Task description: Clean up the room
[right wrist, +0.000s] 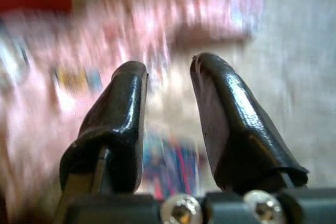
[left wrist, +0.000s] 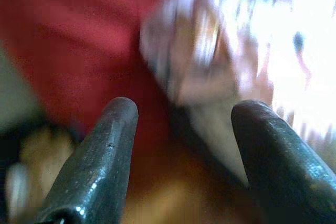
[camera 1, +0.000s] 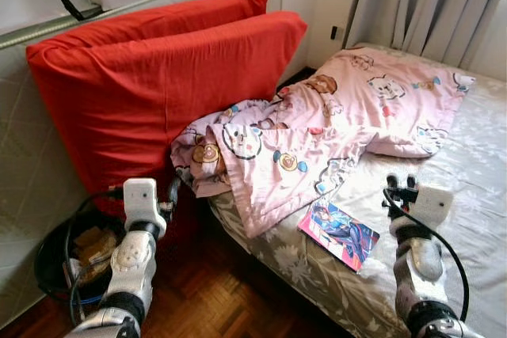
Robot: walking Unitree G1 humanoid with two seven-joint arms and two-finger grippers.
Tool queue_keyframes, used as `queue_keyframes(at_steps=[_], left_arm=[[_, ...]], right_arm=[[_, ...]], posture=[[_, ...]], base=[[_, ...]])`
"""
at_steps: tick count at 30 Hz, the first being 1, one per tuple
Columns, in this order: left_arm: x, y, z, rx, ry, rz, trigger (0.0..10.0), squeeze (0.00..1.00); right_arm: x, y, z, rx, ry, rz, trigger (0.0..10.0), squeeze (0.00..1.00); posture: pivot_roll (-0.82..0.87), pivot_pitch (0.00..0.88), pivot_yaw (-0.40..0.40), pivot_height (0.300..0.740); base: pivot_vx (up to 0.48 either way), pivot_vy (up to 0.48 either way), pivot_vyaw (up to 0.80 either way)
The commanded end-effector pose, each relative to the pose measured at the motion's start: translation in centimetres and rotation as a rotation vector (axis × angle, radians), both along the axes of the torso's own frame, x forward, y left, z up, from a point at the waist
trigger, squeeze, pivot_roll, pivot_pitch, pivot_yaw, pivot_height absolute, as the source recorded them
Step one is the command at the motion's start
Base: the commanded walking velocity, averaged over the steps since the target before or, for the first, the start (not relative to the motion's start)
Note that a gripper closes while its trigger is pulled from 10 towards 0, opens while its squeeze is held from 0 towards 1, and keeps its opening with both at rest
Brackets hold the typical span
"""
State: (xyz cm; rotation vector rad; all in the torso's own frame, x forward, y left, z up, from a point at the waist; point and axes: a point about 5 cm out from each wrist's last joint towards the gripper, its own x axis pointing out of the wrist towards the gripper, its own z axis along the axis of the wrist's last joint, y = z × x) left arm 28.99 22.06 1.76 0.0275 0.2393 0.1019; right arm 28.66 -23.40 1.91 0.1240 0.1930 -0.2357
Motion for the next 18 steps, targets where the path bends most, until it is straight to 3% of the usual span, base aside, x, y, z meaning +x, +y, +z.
queue_keyframes(at_steps=[1, 3, 5, 7, 8, 10, 13, 18], left_arm=[[-1.7, 0.3, -2.2, -0.015, 0.137, 0.016, 10.0, 0.0], [-2.6, 0.5, -3.0, -0.008, 0.175, 0.03, 10.0, 0.0], [-4.3, 0.5, -4.7, -0.035, 0.275, 0.062, 10.0, 0.0], [-5.2, 0.3, -5.5, -0.032, 0.33, 0.053, 10.0, 0.0], [-5.2, 0.3, -5.5, -0.032, 0.33, 0.053, 10.0, 0.0], [-7.0, -0.3, -7.2, -0.018, 0.463, 0.022, 10.0, 0.0], [-8.1, -0.5, -8.0, -0.026, 0.521, 0.031, 10.0, 0.0], [-8.3, -0.6, -8.2, -0.047, 0.526, 0.043, 10.0, 0.0]], right_arm=[[-1.7, 0.0, -2.5, 0.028, 0.171, 0.004, 10.0, 0.0], [-2.8, 0.3, -3.8, 0.048, 0.261, 0.0, 10.0, 0.0], [-5.4, 0.8, -6.2, 0.057, 0.404, 0.009, 10.0, 0.0], [-6.9, 1.1, -7.4, 0.083, 0.469, -0.003, 10.0, 0.0], [-6.9, 1.1, -7.4, 0.083, 0.469, -0.003, 10.0, 0.0], [-9.8, 2.1, -9.4, 0.157, 0.601, -0.008, 10.0, 0.0], [-10.7, 2.9, -10.1, 0.147, 0.656, 0.047, 10.0, 0.0], [-11.0, 3.1, -10.3, 0.152, 0.686, 0.045, 10.0, 0.0]], posture=[[0.01, 0.0, -0.001, 0.74], [0.01, 0.0, -0.002, 0.74], [0.01, 0.0, -0.005, 0.74], [0.01, 0.0, -0.007, 0.74], [0.01, 0.0, -0.007, 0.74], [0.01, 0.0, -0.005, 0.74], [0.01, 0.0, -0.005, 0.74], [0.0, 0.0, -0.004, 0.74]], base=[[0.0, 0.0, 0.0], [0.0, 0.0, 0.0], [0.0, 0.0, 0.0], [0.0, 0.0, 0.0], [0.0, 0.0, 0.0], [0.0, 0.0, 0.0], [0.0, 0.0, 0.0], [0.0, 0.0, 0.0]])
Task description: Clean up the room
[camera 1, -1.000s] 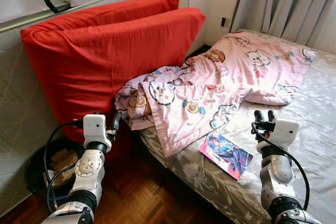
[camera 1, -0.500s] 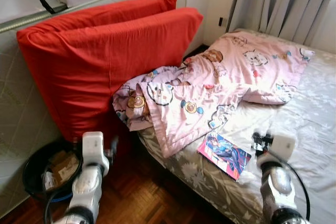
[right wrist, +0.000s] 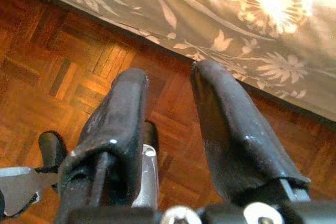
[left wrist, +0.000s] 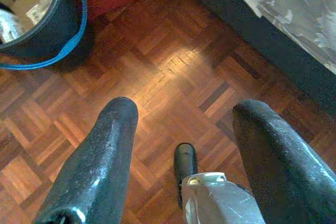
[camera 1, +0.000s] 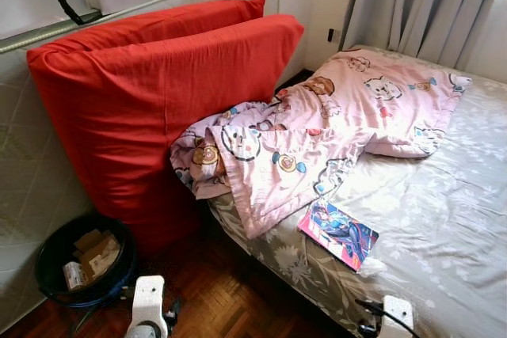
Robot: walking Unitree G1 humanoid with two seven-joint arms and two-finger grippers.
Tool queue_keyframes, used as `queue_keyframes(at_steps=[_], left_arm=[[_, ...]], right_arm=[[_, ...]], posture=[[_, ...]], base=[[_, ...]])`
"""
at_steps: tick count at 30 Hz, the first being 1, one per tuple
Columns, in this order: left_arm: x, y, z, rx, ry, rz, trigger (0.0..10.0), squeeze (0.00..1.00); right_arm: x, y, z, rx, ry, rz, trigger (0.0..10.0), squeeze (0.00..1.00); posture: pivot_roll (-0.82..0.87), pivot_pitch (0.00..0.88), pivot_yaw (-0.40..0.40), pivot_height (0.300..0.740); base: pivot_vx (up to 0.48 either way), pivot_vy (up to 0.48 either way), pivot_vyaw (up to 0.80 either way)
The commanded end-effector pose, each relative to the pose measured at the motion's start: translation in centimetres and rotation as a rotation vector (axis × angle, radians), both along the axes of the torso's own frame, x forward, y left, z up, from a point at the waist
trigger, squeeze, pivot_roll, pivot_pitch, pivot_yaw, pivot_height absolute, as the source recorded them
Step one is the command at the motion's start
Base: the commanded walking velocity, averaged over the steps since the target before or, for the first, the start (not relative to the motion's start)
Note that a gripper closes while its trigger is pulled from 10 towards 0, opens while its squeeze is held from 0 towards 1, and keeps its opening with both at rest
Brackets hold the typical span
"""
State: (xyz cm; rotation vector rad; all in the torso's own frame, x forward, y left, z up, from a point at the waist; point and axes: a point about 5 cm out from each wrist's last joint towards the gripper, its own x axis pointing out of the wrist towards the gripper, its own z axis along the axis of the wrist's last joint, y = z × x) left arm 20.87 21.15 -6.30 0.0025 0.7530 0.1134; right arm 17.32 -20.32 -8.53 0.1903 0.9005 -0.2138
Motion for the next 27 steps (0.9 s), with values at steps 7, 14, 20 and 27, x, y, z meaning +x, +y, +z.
queue_keyframes(at_steps=[7, 14, 20, 27], left_arm=[[-0.4, 0.1, -0.3, -0.01, 0.032, 0.006, 10.0, 0.0], [-0.7, 0.1, -0.5, -0.015, 0.045, 0.004, 10.0, 0.0], [-0.7, 0.0, -0.5, -0.013, 0.054, -0.001, 10.0, 0.0], [-0.5, -0.1, -0.5, -0.022, 0.051, 0.005, 10.0, 0.0]], right_arm=[[1.9, 0.2, 0.9, 0.013, -0.046, 0.011, 10.0, 0.0], [0.9, 0.4, 0.4, 0.01, -0.03, 0.026, 10.0, 0.0], [0.8, 0.3, 0.3, 0.005, -0.024, 0.017, 10.0, 0.0], [0.7, 0.5, 0.2, 0.026, -0.008, 0.012, 10.0, 0.0]], posture=[[0.0, 0.0, -0.003, 0.74], [-0.01, 0.0, -0.003, 0.74], [-0.01, 0.0, -0.003, 0.74], [-0.01, 0.0, -0.003, 0.74]], base=[[0.0, 0.0, 0.0], [0.0, 0.0, 0.0], [0.0, 0.0, 0.0], [0.0, 0.0, -0.21]])
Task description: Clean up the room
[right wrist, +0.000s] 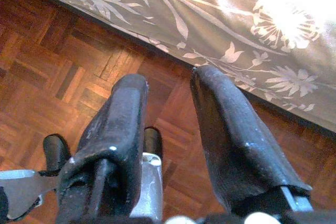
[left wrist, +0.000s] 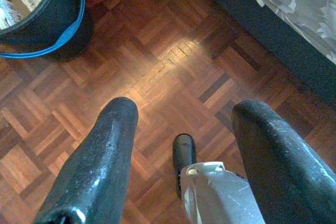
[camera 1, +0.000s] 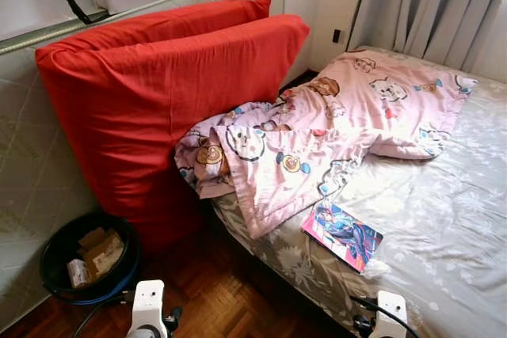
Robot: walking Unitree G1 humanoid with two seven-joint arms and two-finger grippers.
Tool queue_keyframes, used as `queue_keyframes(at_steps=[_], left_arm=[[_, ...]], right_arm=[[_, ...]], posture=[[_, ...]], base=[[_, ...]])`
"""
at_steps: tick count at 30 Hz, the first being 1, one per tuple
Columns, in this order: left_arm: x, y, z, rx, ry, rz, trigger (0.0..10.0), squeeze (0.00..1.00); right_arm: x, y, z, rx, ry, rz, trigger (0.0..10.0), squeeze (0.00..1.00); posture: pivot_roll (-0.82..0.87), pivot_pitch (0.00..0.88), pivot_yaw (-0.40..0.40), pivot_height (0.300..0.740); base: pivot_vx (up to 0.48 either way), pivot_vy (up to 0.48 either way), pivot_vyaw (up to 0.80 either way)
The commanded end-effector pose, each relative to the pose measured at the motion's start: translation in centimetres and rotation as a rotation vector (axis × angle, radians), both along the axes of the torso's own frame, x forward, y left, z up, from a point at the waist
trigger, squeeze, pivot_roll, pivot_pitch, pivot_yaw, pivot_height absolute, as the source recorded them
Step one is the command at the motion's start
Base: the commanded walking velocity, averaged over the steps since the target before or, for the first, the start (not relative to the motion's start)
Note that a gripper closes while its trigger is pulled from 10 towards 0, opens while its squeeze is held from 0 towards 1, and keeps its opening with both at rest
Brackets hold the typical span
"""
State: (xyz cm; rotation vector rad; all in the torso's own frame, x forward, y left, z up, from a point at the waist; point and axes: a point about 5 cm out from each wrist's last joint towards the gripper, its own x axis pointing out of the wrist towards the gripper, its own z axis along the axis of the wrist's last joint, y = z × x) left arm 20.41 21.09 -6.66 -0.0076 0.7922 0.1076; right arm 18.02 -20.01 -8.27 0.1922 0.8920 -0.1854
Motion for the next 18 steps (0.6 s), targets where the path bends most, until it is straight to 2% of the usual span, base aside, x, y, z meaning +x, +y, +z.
queue_keyframes(at_steps=[1, 2, 12, 18], left_arm=[[-0.05, -0.02, -0.07, -0.009, 0.011, 0.005, 10.0, 0.0], [-0.03, -0.03, -0.06, -0.009, 0.011, 0.004, 10.0, 0.0], [-0.06, -0.09, -0.08, -0.011, 0.01, 0.0, 10.0, 0.0], [-0.05, -0.13, -0.08, -0.013, 0.01, 0.0, 10.0, 0.0]], right_arm=[[0.07, 0.18, 0.0, 0.012, 0.0, -0.008, 10.0, 0.0], [0.13, 0.18, 0.03, 0.009, -0.002, -0.004, 10.0, 0.0], [0.24, 0.34, 0.06, 0.002, -0.005, 0.014, 10.0, 0.0], [0.18, 0.4, 0.02, 0.008, 0.001, 0.014, 10.0, 0.0]], posture=[[-0.01, 0.0, -0.003, 0.74], [-0.01, 0.0, -0.003, 0.74], [-0.01, 0.0, 0.0, 0.74], [-0.01, 0.0, 0.0, 0.74]], base=[[0.0, 0.0, -0.71], [0.0, 0.0, -0.71], [0.0, 0.0, 0.0], [0.252, 0.0, 0.0]])
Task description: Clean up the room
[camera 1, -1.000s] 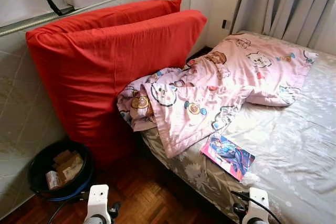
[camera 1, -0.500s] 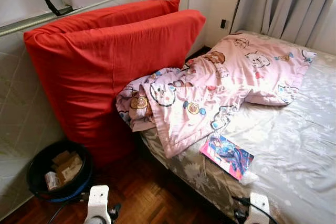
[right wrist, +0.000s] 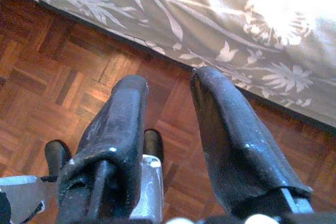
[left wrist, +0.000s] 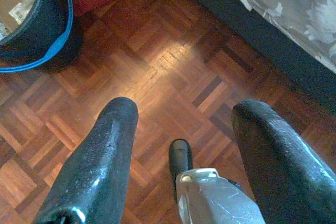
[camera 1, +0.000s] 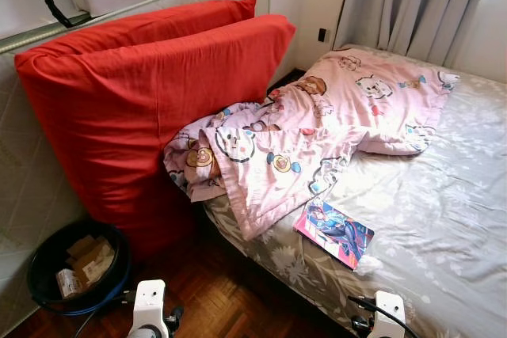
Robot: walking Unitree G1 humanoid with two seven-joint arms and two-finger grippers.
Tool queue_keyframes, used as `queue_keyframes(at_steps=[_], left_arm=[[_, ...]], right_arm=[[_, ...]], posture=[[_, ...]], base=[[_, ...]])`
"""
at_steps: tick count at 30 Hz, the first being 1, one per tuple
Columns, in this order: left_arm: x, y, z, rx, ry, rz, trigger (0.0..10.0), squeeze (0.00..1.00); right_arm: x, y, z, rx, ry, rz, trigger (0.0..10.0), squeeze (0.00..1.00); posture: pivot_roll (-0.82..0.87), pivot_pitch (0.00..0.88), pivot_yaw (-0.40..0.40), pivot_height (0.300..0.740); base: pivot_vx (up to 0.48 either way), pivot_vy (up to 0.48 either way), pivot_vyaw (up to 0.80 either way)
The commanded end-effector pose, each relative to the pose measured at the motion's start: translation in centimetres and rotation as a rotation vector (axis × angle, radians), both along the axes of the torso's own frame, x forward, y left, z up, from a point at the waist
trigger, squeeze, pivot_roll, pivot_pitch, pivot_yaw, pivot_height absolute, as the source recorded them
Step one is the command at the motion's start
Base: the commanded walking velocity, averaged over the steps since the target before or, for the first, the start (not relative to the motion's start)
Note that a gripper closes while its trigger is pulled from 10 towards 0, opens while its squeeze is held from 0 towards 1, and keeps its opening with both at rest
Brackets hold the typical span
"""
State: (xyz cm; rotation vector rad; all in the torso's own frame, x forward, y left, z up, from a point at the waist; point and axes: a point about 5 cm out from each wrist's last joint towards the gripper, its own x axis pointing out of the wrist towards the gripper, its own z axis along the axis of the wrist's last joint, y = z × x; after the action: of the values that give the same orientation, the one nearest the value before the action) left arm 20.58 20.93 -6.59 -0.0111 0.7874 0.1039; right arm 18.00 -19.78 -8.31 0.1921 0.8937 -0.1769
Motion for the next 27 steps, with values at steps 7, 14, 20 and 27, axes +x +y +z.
queue_keyframes(at_steps=[7, 14, 20, 27], left_arm=[[-0.1, 0.0, -0.1, -0.008, 0.012, 0.003, 10.0, 0.0], [0.0, 0.1, -0.1, -0.008, 0.008, 0.01, 10.0, 0.0], [0.0, 0.1, 0.0, -0.007, 0.005, 0.014, 10.0, 0.0], [0.9, 0.0, 0.5, -0.007, -0.033, 0.017, 10.0, 0.0]], right_arm=[[0.3, 0.2, 0.1, 0.012, -0.006, 0.008, 10.0, 0.0], [0.3, 0.3, 0.1, 0.019, -0.008, 0.014, 10.0, 0.0], [0.3, 0.3, 0.1, 0.02, -0.007, 0.013, 10.0, 0.0], [0.3, 0.3, 0.1, 0.032, -0.005, 0.01, 10.0, 0.0]], posture=[[-0.01, 0.0, -0.002, 0.74], [-0.01, 0.0, -0.004, 0.74], [0.0, 0.0, -0.006, 0.74], [0.0, 0.0, -0.008, 0.74]], base=[[0.268, 0.0, -0.36], [0.275, 0.0, 0.0], [0.282, 0.0, 0.0], [0.155, 0.0, -0.62]])
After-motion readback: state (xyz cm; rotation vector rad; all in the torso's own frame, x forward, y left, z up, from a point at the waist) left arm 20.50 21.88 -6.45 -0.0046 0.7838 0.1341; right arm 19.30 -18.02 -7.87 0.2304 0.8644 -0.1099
